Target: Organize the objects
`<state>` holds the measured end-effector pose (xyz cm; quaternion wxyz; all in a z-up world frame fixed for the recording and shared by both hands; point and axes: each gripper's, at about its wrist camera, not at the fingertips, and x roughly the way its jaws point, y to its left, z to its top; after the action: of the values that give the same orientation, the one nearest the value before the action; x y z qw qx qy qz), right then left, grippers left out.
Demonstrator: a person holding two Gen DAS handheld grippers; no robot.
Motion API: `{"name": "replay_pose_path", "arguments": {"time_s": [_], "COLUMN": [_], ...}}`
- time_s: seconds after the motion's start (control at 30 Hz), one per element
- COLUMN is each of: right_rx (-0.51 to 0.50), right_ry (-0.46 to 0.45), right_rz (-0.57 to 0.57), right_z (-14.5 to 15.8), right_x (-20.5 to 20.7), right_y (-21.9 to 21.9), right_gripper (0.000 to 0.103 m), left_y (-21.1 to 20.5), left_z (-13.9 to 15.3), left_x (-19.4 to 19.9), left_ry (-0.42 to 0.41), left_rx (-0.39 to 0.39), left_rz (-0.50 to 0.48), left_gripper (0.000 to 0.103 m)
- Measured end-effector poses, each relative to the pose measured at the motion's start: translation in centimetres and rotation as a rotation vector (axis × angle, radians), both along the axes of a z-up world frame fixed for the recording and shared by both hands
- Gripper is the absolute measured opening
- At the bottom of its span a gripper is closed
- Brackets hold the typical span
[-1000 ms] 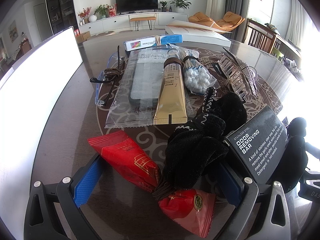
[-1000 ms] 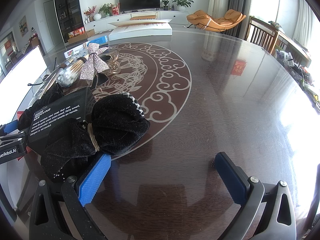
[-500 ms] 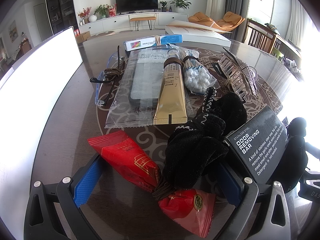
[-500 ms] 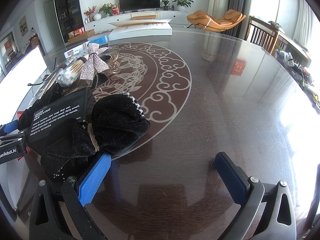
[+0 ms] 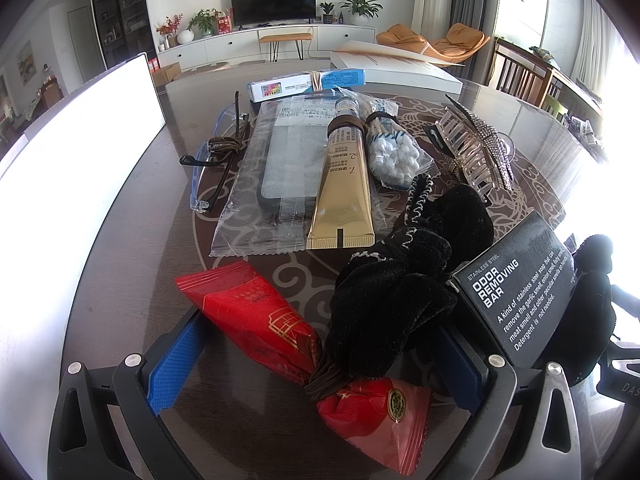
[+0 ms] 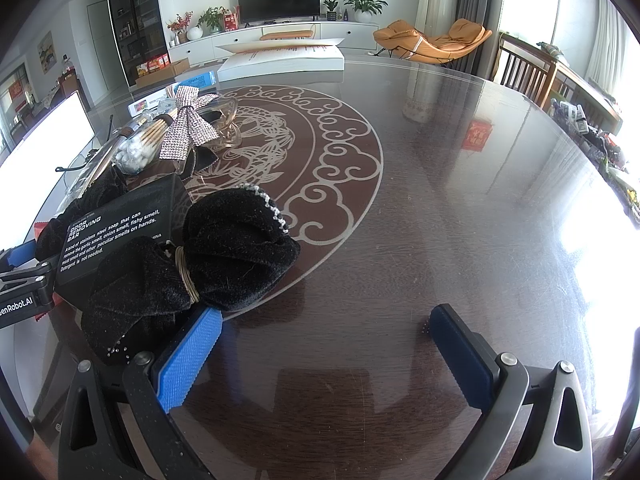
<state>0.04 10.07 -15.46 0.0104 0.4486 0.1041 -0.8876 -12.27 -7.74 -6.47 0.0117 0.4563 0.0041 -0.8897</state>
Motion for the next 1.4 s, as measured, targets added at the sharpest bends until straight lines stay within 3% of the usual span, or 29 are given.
{"name": "replay_pose_path", "arguments": {"time_s": [0.97, 1.17, 1.27, 1.4], "right_rx": [0.006, 0.017, 0.023, 0.014], "right_ry": [-0.002, -0.042, -0.040, -0.043], "right_rz": [0.003, 0.078, 0.089, 0.104], "right_z": [0.4, 0.2, 0.3, 0.6], "right_x": [-0.1, -1.0, -0.6, -0.5], "right_y": [0.1, 0.1, 0.3, 0.5], "right_gripper": [0.103, 0.103, 0.103, 0.103], "left_y": [0.0, -0.4, -1.4, -1.3], "left_z": [0.0, 0.1, 0.5, 2.7], "left_x": [0.0, 1.8, 2.4, 2.1], "left_ry": [0.000, -0.095, -0.184, -0.119], "left_rx": [0.001, -0.007, -0.003, 0.074], "left_rz": [-0.006, -0.206, -0.228, -0.275], "left_gripper": [0.103, 0.103, 0.103, 0.103]}}
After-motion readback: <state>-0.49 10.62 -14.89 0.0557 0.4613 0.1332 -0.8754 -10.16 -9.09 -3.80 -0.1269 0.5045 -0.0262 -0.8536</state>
